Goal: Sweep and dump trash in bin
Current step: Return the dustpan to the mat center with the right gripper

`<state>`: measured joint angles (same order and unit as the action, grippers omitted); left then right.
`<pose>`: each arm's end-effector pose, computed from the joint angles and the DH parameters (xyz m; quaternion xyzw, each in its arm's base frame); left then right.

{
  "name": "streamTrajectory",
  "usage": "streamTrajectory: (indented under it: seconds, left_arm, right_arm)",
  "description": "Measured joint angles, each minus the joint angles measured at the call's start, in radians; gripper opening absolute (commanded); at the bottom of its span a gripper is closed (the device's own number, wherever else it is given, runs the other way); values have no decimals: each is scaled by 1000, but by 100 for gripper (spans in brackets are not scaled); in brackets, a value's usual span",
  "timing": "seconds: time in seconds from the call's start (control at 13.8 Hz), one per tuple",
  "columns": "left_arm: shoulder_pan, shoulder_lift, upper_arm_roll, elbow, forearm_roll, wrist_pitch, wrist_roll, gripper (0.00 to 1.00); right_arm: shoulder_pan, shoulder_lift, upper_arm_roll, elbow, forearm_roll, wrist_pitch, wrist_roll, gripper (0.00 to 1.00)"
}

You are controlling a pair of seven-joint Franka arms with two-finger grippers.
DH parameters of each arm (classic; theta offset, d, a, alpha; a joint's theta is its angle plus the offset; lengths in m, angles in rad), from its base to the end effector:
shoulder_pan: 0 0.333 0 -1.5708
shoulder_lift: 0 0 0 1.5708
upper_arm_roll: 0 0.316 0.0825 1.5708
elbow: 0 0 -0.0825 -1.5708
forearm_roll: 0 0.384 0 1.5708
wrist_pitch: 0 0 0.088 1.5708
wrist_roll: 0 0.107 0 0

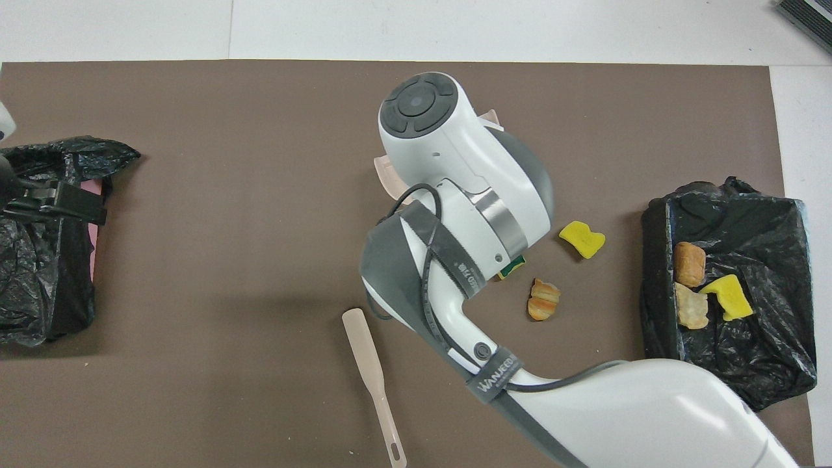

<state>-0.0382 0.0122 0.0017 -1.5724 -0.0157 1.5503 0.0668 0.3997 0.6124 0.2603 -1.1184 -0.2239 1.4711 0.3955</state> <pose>0.5553 -0.0220 0.6152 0.9985 -0.0516 -0.0170 0.0081 0.5948 0.3670 0.4473 0.9848 0.1196 -0.0868 0.0916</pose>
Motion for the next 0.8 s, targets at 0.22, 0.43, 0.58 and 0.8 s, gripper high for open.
streamTrajectory:
  seconds: [0.22,0.43,0.58,0.8]
  left_arm:
    - [6,-50,4,-30,2,-6,-4,100]
    - [6,-52,4,-36,2,-11,-7,100]
    - [6,-53,4,-29,4,-41,-8,100]
    - [6,-53,0,-28,10,-55,-7,100]
  right_arm:
    - [63,91,1,17,24,177,157,0]
    - [117,139,1,24,31,315,266,0]
    - [150,148,1,25,34,339,323,99]
    - [160,146,1,25,34,324,323,100]
